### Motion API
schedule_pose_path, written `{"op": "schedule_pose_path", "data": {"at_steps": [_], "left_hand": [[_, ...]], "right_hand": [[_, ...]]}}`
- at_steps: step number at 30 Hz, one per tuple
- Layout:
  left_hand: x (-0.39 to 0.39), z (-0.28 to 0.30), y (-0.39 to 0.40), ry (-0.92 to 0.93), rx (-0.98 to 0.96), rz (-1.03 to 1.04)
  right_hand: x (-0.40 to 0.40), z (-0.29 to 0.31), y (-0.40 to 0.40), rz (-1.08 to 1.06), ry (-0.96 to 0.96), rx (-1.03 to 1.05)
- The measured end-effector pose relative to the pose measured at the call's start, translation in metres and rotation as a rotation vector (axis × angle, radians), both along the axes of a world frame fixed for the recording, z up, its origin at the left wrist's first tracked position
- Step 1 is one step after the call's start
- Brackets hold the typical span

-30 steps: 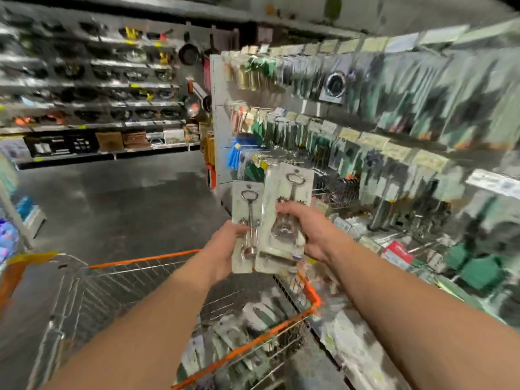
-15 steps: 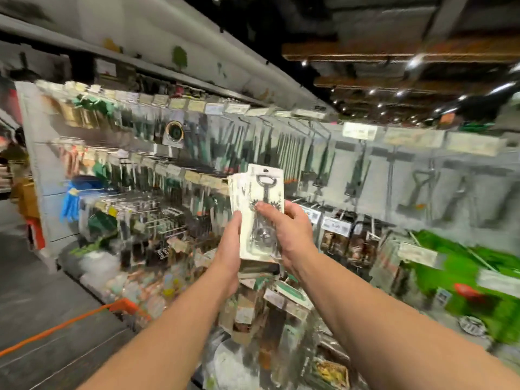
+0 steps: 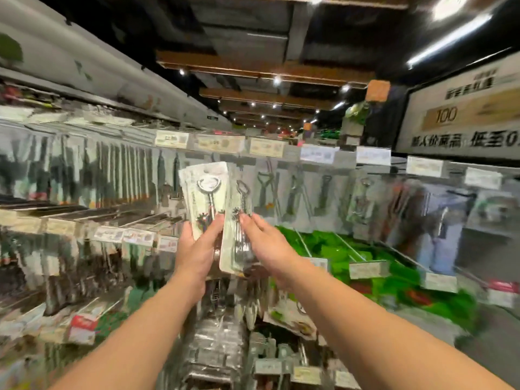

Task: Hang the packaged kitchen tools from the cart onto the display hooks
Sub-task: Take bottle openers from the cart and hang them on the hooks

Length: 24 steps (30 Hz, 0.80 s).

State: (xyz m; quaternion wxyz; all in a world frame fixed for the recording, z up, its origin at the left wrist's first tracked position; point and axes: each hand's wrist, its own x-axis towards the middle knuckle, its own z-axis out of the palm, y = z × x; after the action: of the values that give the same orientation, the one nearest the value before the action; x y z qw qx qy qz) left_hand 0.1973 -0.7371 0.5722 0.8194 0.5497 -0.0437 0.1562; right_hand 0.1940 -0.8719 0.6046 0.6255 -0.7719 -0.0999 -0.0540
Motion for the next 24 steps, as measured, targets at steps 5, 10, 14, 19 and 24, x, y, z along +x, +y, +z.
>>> {"op": "schedule_pose_path", "data": {"at_steps": [5,10,14,19,24], "left_hand": [[0.030,0.000,-0.097,0.029,0.003,-0.033],[0.060,-0.002,-0.177,0.099,0.006,-0.058],[0.076,-0.002,-0.217,0.113,0.018,-0.072],[0.086,-0.004,-0.247,0.132,0.032,-0.066],[0.092,-0.004,-0.261,0.139,0.098,-0.056]], "right_hand": [[0.026,0.002,-0.093,0.062,0.139,0.115],[0.027,0.009,-0.180,-0.005,0.143,0.088],[0.038,0.001,-0.259,-0.242,0.094,0.061],[0.041,-0.025,-0.357,-0.524,-0.042,-0.164],[0.038,-0.039,-0.400,-0.680,-0.173,-0.205]]}}
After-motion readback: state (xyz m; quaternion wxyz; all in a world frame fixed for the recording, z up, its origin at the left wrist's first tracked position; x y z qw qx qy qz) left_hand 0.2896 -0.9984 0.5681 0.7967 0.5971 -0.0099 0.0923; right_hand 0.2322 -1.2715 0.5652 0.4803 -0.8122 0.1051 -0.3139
